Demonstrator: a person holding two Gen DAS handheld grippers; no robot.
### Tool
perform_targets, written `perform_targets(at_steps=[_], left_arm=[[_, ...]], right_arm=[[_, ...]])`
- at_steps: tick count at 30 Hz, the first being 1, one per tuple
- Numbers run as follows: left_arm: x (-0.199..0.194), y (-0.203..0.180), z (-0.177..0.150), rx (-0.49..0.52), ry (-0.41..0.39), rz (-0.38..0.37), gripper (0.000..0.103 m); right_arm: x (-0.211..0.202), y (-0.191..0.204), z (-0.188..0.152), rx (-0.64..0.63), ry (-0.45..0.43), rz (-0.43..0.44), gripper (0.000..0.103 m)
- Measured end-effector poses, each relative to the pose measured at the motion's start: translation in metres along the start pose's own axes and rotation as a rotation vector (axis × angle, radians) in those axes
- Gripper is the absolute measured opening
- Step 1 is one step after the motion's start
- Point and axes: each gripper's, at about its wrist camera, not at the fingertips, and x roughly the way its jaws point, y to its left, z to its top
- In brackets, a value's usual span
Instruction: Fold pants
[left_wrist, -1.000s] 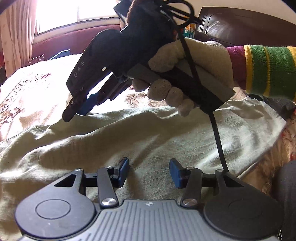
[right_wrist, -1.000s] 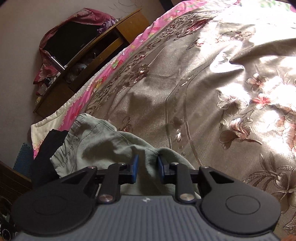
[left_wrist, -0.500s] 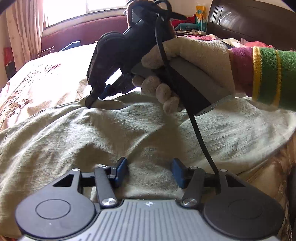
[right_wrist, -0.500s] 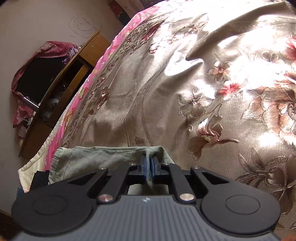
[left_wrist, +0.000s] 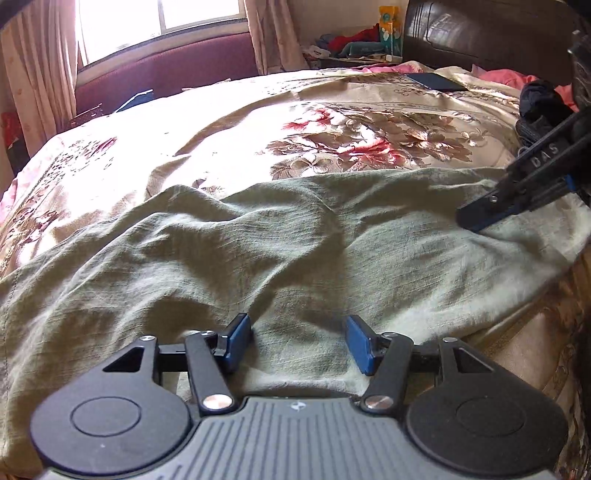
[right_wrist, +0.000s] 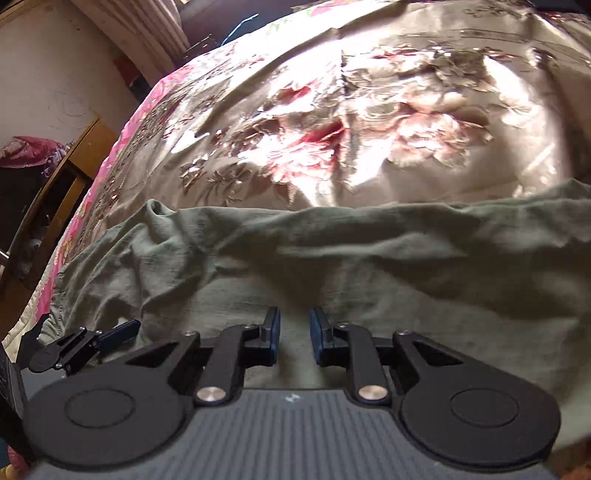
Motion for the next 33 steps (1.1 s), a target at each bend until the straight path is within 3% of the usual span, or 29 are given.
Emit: perform_targets(at_steps=[5,9,11,14,16,20,27,28,29,30,32,33], left_arm=[[-0.013,-0.035,-0.001,0.185,-0.010,0.049,0.073],[-0.025,-0.064,-0.005,0.304,-0.031,0.031,0.073],[-0.026,-0.075,-0.005,0.362,-0.035,0.016,0.073],[-0.023,-0.093,-0.004,0.472,-0.022,0.048,0.072],[-0.024,-0.097,-0.001,0.511,-0.017,0.059,0.072],[-0.026,-0.099,0.001,0.517,0.009,0.067,0.072],[-0.025,-0.106,0.000,0.538,0.021,0.091,0.072],[-0.024,-0.107,0.000,0.541,0.023,0.093,0.072],[-0.025,-0.107,0.001,0.542,0.024,0.094,0.072],[-0.025,-0.107,0.001,0.545,0.024,0.095,0.072],[-0.026,-0.107,0.000,0.549,0.022,0.094,0.072],[-0.026,-0.107,0.000,0.551,0.021,0.093,0.072]], right_arm=[[-0.089,-0.078,-0.041,0.327,-0.270,-0.008,0.022],[-0.132,-0.124,-0.079,0.471,-0.391,-0.058,0.022],[-0.136,-0.135,-0.088,0.502,-0.398,-0.040,0.022],[-0.127,-0.146,-0.095,0.563,-0.412,-0.029,0.030],[-0.115,-0.157,-0.099,0.605,-0.432,-0.003,0.030],[-0.109,-0.164,-0.103,0.659,-0.488,0.029,0.030],[-0.127,-0.169,-0.101,0.624,-0.543,-0.040,0.030],[-0.128,-0.169,-0.098,0.619,-0.548,-0.059,0.026],[-0.130,-0.169,-0.096,0.611,-0.554,-0.078,0.011],[-0.131,-0.167,-0.093,0.599,-0.551,-0.093,0.003],[-0.134,-0.165,-0.087,0.584,-0.552,-0.089,0.002],[-0.138,-0.164,-0.084,0.584,-0.569,-0.043,0.002]])
